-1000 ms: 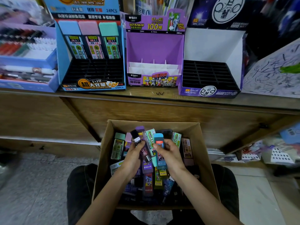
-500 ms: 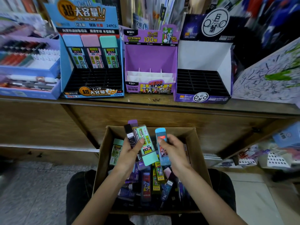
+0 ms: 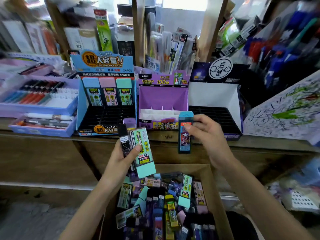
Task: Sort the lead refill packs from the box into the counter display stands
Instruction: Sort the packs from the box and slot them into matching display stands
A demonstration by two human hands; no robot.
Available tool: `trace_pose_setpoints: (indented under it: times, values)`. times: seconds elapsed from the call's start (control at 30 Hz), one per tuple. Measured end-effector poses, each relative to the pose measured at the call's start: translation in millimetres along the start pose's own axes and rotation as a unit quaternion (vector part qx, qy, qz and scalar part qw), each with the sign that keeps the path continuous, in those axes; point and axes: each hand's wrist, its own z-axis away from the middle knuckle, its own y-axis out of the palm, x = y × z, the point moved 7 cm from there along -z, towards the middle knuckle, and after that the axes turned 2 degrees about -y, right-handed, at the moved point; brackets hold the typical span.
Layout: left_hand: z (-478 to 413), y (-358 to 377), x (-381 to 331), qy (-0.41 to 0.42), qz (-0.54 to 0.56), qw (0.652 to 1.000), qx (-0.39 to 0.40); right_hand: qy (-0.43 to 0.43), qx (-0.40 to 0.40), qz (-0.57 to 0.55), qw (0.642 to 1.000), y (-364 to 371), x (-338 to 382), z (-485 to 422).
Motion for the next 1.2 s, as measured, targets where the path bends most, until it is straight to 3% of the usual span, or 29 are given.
trace_pose_setpoints:
  times: [0.2,0.33,0.83,0.97,1.03,1.13,1.2]
  values:
    - [-18.7,-27.9,-31.2,0.013,0.037,0.998,-0.039,-0.108,-0.044,0.018,0.993,18.2,58.8,-57.2]
    - [-22.9,-39.3,-34.9,0.010,0.043,0.997,-0.058,-0.137,-0.057,0.022,0.989,47.0,61.3,-91.3]
    - [-18.6,-41.4,-21.3,-0.019,0.078,0.995,-0.060,-0.051,0.014,0.163,0.985,83.7,-14.4,-129.7]
    - [-18.9,-40.7,-25.2,-0.007,0.084,0.995,-0.058,-0.029,0.039,0.339,0.939,85.1,-9.6,-128.0]
    - [-19.1,-39.2,-27.9,-0.002,0.087,0.995,-0.055,-0.058,0.005,0.407,0.912,80.8,3.7,-115.3]
    - [-21.0,-38.5,-30.0,0.003,0.095,0.994,-0.061,-0.150,-0.043,0.371,0.915,81.9,25.3,-69.2]
    - [-23.6,-37.5,-33.1,0.016,0.085,0.994,-0.068,-0.107,0.037,0.274,0.955,97.9,15.4,-35.9]
